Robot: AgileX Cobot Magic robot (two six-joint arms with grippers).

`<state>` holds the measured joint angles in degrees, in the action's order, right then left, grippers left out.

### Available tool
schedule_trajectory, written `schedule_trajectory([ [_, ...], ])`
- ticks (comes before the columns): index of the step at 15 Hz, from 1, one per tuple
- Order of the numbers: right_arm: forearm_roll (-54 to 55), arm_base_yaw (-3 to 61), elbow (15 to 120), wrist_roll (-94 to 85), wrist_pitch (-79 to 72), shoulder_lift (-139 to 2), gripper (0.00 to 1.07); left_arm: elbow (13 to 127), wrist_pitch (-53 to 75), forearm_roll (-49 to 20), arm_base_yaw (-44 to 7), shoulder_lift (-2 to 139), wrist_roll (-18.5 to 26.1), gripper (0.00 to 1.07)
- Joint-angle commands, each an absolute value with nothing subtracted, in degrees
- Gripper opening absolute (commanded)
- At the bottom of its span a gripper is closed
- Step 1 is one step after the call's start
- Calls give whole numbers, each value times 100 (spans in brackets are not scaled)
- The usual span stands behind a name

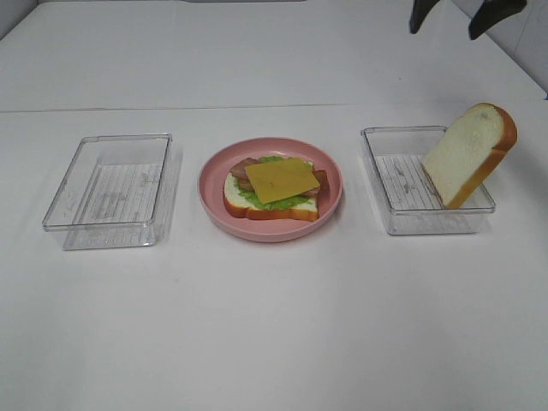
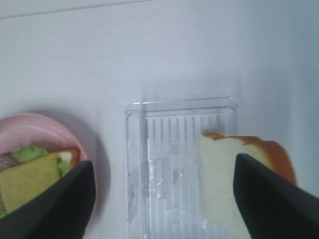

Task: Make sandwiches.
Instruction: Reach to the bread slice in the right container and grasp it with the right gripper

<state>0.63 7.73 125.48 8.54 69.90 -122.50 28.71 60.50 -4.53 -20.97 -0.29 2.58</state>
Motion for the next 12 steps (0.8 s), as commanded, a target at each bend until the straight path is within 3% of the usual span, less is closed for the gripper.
schedule_trajectory([
  [1,183,309,12456,670,7357,-12003,73,2859,5999,-481,-2120,-155,275,83],
  [8,699,-241,10554,29,7357,-11442,73,2859,5999,-481,-2120,-155,275,83],
  [12,699,-241,10434,0,7173,-11683,73,2859,5999,-481,-2120,-155,275,83],
])
